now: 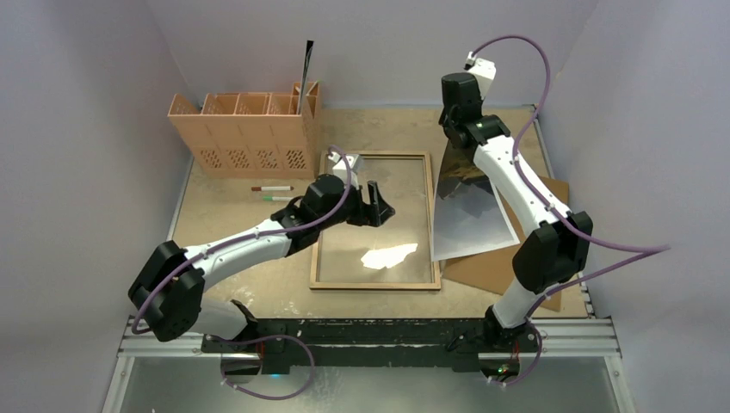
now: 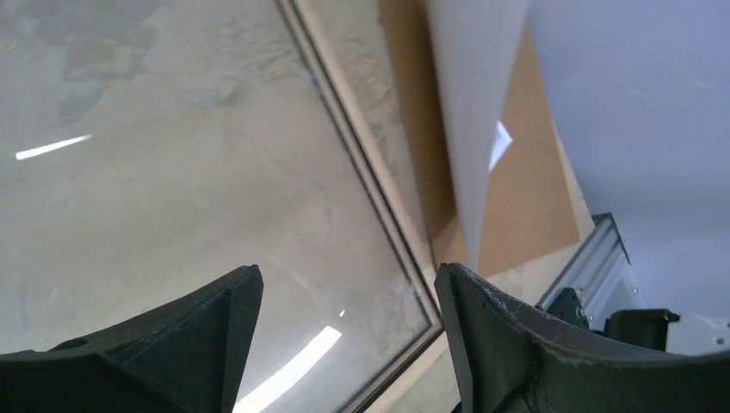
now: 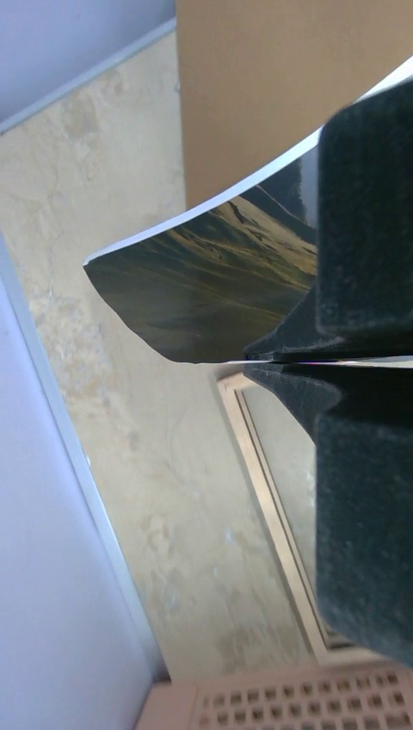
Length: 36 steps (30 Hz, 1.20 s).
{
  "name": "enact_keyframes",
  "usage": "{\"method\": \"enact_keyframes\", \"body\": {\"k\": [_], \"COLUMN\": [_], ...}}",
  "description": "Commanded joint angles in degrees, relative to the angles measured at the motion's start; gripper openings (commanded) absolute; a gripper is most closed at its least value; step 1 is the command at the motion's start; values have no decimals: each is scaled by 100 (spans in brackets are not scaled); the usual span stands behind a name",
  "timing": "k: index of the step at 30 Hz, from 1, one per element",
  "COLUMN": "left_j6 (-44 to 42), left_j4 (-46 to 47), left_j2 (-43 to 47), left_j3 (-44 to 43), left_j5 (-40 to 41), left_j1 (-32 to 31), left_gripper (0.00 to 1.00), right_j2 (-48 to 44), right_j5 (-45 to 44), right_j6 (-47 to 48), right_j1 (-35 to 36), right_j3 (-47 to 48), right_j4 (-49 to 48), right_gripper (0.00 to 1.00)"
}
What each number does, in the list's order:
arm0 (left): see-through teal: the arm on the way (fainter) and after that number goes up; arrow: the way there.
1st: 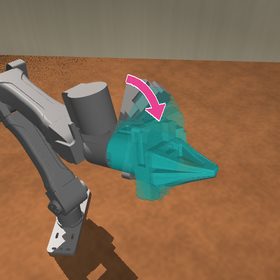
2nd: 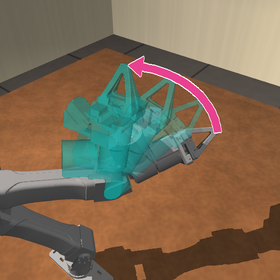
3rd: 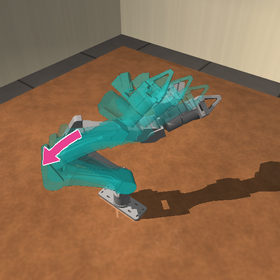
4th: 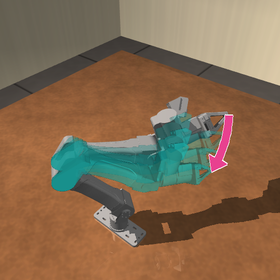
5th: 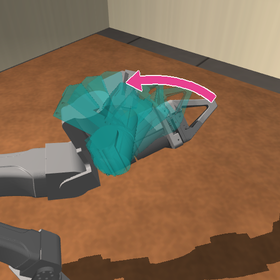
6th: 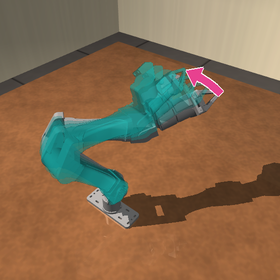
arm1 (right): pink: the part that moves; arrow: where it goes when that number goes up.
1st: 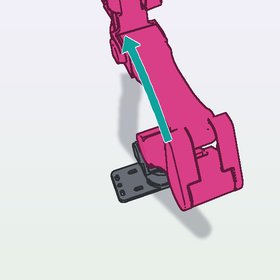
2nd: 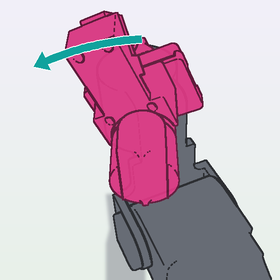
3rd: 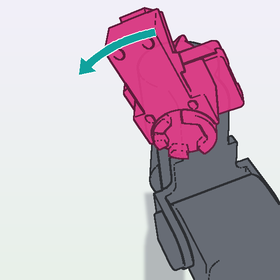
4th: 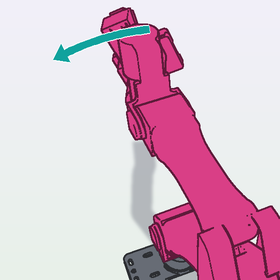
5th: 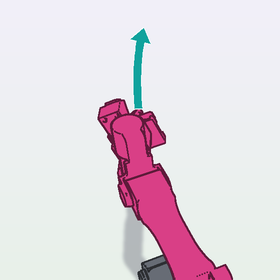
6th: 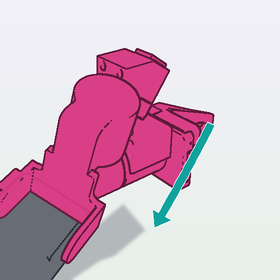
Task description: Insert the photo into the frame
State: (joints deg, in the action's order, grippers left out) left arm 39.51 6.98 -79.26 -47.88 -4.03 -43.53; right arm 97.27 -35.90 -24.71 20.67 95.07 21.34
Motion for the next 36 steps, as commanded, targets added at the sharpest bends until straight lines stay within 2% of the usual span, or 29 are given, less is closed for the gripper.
{"method": "enact_keyframes", "body": {"k": [1, 7, 15, 20, 32, 36], "left_j6": [-573, -1096, -710, -334, 272, 287], "left_j4": [839, 1231, 1729, 1554, 2164, 1899], "left_j2": [-26, -681, -1572, -2098, -2052, -2334], "left_j3": [-519, -1177, -1970, -2601, -2250, -2536], "left_j5": [195, 1036, 1796, 1402, 1283, 1237], "left_j1": [-497, -1094, -1162, -1169, -1253, -1298], "left_gripper": [78, 78, 75, 73, 71, 69], "right_j2": [-299, -579, -1059, -1231, -1280, -1346], "right_j5": [518, 696, 928, 933, 822, 883], "right_j6": [-418, -592, -727, -762, -801, -842], "right_j1": [-1, -1, -10, -10, -10, -10], "right_j3": [-71, -170, -458, -601, -648, -663], "right_j4": [88, 145, 100, 102, 62, 54], "right_gripper": [0, 0, 0, 0, 0, 0]}}
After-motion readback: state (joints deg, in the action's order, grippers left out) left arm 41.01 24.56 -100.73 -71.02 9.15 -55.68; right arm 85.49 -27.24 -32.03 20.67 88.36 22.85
